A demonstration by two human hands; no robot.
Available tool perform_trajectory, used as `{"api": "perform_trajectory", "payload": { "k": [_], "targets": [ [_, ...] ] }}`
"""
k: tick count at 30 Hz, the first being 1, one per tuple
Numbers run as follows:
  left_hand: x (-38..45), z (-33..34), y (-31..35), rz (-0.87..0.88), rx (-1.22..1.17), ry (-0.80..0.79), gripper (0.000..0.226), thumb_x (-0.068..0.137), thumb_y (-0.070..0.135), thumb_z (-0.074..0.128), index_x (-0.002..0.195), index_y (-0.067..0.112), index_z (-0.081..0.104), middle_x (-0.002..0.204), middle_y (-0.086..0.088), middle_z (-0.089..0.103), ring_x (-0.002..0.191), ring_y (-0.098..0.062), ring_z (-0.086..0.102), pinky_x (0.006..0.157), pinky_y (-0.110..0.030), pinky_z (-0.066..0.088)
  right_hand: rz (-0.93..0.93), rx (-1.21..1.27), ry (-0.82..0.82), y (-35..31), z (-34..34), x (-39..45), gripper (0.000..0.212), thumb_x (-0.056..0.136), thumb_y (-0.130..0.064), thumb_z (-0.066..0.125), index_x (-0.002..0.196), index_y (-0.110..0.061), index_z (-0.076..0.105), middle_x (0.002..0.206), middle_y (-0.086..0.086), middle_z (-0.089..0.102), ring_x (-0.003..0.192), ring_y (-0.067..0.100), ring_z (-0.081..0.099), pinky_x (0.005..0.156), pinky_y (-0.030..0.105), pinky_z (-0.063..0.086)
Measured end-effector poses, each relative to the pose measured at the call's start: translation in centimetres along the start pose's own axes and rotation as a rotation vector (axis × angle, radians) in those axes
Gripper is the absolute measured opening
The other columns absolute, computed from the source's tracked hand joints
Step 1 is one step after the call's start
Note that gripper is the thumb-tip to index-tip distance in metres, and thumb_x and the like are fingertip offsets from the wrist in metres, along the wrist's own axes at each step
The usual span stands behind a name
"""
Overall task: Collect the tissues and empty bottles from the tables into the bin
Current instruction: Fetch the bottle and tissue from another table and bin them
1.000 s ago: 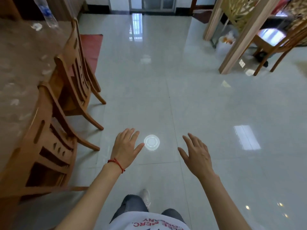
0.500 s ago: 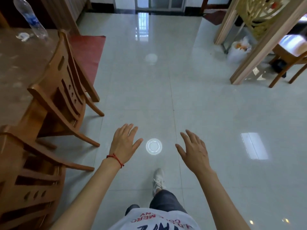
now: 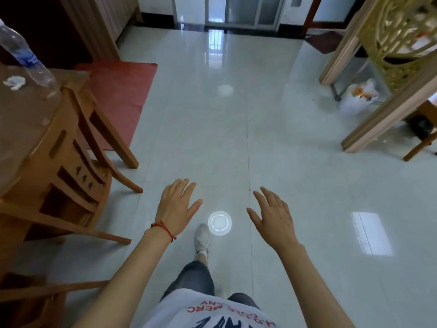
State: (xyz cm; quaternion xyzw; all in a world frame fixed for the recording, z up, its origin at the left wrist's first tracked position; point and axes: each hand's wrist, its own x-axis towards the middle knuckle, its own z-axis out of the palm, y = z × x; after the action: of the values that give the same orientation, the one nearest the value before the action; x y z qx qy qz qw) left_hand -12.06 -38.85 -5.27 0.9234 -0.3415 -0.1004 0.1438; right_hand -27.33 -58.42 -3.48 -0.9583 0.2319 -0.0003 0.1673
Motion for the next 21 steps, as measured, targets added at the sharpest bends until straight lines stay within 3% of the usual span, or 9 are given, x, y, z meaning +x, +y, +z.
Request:
{"api": "perform_trajectory", "payload": {
  "k": [8,12,16,21],
  "targets": [
    [15.4,-1.9,-3.7,0.018,-0.013,-0.042,0.084,0.089,0.062,0.008,0.119,0.001,0.057,0.122,-0.022,0.059,0.115,-0.04,0.053,0.095,-0.053,0.041,0.0,-0.006,0.062,0.2,-0.1,16.0,0.044,0.088,-0.032,0.057,0.124,-0.007,0.054,0.133,0.018,0.052,0.12,0.035,0.051,0.096,0.048,0.041],
    [22.8,-4.1,-5.0,0.04,0.014,-0.015,0.079,0.091,0.059,0.011,0.117,0.001,0.059,0.119,-0.022,0.06,0.112,-0.041,0.056,0.093,-0.053,0.042,0.009,0.01,0.085,-0.6,-1.5,23.5,0.044,0.089,-0.032,0.057,0.125,-0.007,0.053,0.135,0.018,0.051,0.121,0.035,0.05,0.098,0.047,0.04],
    [28.9,-5.1,-5.9,0.039,-0.007,-0.022,0.07,0.086,0.053,0.026,0.122,0.001,0.055,0.127,-0.023,0.055,0.121,-0.041,0.048,0.101,-0.051,0.034,0.036,0.028,0.046,-0.5,-2.3,29.4,0.048,0.092,-0.034,0.051,0.133,-0.009,0.045,0.143,0.015,0.041,0.131,0.032,0.039,0.106,0.044,0.031],
    [36.0,-5.6,-6.5,0.016,-0.006,-0.025,0.067,0.085,0.05,0.03,0.12,0.0,0.056,0.125,-0.023,0.057,0.118,-0.042,0.05,0.098,-0.053,0.037,0.009,0.021,0.034,0.7,-2.9,37.0,0.047,0.092,-0.034,0.051,0.132,-0.01,0.046,0.144,0.015,0.041,0.131,0.032,0.04,0.105,0.044,0.031]
  ]
}}
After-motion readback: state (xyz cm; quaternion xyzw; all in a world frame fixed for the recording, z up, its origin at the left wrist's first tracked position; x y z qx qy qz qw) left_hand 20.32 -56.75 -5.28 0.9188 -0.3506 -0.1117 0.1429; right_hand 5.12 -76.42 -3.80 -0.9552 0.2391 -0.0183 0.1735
